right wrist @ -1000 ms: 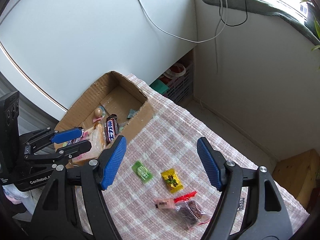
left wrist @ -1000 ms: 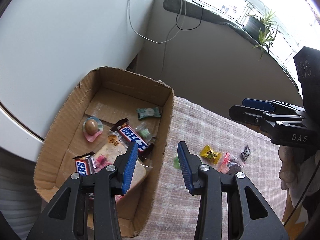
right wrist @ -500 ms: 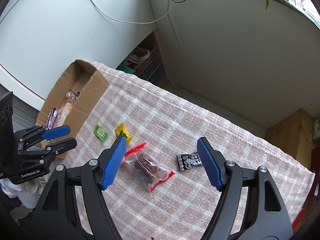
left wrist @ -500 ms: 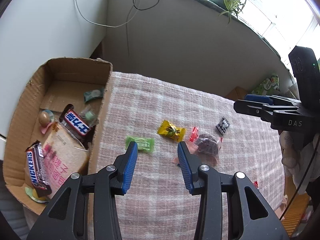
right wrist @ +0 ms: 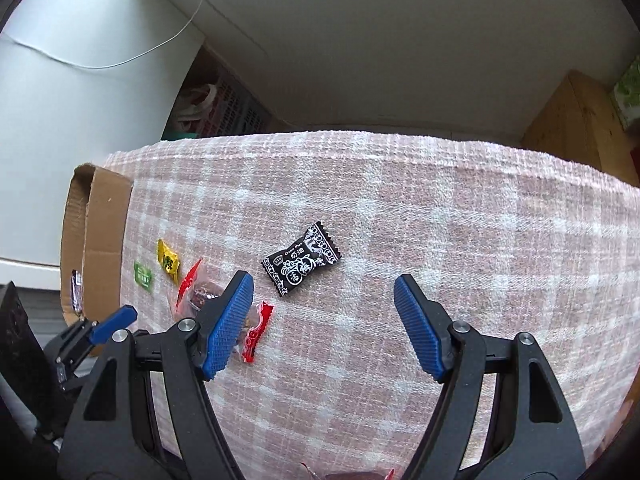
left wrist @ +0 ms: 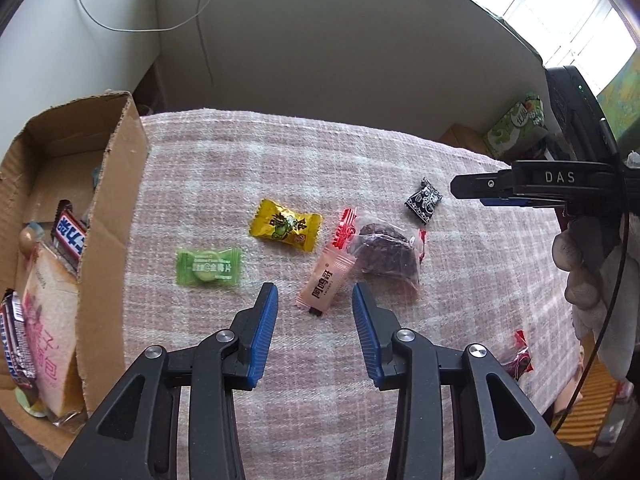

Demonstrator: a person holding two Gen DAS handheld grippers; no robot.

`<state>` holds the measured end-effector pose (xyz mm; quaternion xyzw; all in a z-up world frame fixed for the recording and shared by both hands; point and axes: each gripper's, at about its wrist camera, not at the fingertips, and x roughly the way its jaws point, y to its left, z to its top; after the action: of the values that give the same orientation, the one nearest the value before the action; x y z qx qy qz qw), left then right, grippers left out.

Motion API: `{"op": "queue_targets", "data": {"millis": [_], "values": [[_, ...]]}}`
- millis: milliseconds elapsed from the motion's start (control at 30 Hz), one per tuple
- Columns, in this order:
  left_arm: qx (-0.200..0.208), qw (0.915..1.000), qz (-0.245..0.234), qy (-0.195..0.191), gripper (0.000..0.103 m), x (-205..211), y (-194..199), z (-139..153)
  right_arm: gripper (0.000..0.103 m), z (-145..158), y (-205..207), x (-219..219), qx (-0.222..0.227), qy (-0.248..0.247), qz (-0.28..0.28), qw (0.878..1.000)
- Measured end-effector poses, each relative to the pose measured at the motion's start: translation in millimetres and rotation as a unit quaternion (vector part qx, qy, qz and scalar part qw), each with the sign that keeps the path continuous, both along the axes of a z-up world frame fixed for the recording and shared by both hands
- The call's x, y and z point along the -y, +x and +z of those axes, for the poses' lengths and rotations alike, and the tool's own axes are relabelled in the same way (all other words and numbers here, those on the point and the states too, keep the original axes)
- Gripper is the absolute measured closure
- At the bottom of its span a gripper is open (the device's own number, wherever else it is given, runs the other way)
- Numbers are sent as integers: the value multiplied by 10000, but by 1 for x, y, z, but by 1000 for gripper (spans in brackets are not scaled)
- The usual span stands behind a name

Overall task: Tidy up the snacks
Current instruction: 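Grasp the black-wrapped candy with the right gripper while the left grasps the pink stick candy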

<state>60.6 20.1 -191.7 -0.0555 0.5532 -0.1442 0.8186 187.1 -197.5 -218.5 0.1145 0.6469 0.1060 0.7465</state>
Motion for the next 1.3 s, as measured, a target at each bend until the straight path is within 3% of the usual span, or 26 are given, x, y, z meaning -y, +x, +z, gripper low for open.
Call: {"op": "queue_targets", "data": {"millis": [167,433,700,867,1000,1100,1300], "values": [[-50,9999,-83,55,71,5,6,-7,45,-14,10,-7,-320,236,-374,9985],[-82,9998,-157,53,73,6,10,-11,52,-30,23,-23,-538,145,-647,9963],[-128,9996,-271,-6,73,11,18,-14,52,-32,34,-61,-442,-651,101,9968],[-211,9990,-403,53,73,19,23,-20,66,-34,27,-85,-250,-1243,769,9889],[-270,9986,-431,125,73,24,31,-27,76,-36,22,-88,-197,-1341,983,9859],[-328,9985,-389,184,85,26,35,-32,77,-36,18,-87,-166,-1297,1049,9858],[-287,9991,-288,154,86,35,39,-32,78,-31,11,-75,-94,-1160,999,9882]]}}
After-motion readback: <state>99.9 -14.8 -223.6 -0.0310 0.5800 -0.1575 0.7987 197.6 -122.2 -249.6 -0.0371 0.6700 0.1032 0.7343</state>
